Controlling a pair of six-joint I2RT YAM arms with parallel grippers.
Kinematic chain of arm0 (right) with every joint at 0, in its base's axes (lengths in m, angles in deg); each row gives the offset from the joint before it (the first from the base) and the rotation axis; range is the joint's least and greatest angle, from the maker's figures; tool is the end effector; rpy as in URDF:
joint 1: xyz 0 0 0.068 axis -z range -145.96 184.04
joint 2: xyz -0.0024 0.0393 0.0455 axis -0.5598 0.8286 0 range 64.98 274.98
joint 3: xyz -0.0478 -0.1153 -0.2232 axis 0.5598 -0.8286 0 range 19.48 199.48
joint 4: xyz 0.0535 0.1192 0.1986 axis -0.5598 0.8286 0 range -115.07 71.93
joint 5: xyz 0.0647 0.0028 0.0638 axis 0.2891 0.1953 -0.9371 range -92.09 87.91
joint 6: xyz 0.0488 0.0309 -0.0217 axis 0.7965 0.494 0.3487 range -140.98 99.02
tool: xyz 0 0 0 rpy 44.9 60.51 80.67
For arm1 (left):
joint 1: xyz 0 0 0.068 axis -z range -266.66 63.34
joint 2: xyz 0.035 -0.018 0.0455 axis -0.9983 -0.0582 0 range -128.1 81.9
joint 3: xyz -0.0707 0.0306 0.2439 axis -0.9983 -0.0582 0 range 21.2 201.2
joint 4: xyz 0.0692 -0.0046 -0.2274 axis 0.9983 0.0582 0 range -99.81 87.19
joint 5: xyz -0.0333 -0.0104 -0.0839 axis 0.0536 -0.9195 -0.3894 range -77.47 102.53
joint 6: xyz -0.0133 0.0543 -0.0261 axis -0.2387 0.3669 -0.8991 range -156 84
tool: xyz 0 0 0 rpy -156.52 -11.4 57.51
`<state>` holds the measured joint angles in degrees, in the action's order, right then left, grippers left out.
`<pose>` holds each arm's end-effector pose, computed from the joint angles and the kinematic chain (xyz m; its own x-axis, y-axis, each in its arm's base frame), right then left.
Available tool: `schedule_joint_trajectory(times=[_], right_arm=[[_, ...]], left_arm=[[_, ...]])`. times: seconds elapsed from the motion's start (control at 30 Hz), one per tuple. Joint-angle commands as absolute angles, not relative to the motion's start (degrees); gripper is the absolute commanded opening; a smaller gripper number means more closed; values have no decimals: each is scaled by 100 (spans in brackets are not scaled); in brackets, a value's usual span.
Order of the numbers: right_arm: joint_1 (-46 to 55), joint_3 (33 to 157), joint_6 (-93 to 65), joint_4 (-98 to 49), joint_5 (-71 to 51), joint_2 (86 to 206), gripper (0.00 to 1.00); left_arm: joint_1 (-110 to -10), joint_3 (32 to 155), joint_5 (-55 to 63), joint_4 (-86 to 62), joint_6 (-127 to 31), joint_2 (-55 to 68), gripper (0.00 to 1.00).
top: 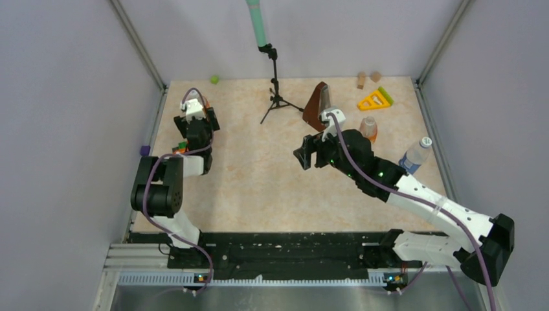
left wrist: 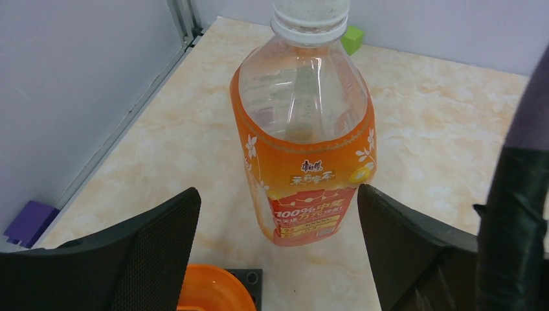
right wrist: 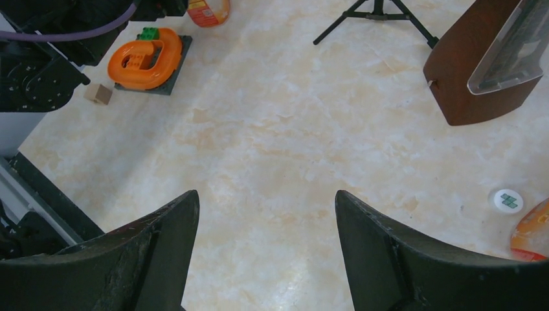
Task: Unscrew the bottle caps
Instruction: Pick up the plastic bottle at the center of the board.
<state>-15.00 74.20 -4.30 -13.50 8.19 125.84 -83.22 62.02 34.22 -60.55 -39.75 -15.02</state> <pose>0.1628 0.1749 0.3284 -0.3724 0.0019 -0.9281 -0.5477 0.8068 0.2214 0.3391 -0.0031 0.1983 -0.0729 -0.0565 -0.9957 -0.3169 0.9480 -0.0306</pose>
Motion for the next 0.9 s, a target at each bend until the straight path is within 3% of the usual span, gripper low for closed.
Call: schedule_joint_trajectory(times=[0.0,0.4,0.73,0.87], right_arm=[[-1571,7482,-503,-1620,653,12649,75],[-1571,7510,-505,-1643,622,12786,76],[-1573,7485,-546,-1656,602,12826,76],[-1571,7461,-555,-1678,600,12833,76]], left_arm=[[-8372,6421,3410,-6875,-3845,-1605,92],[-8359,6777,3568,-6330,-4187,-1748,98],[-8350,6824,3784,-6277,-3953,-1940,83],[-8350,6740,3772,-6318,-3908,-1933,71]])
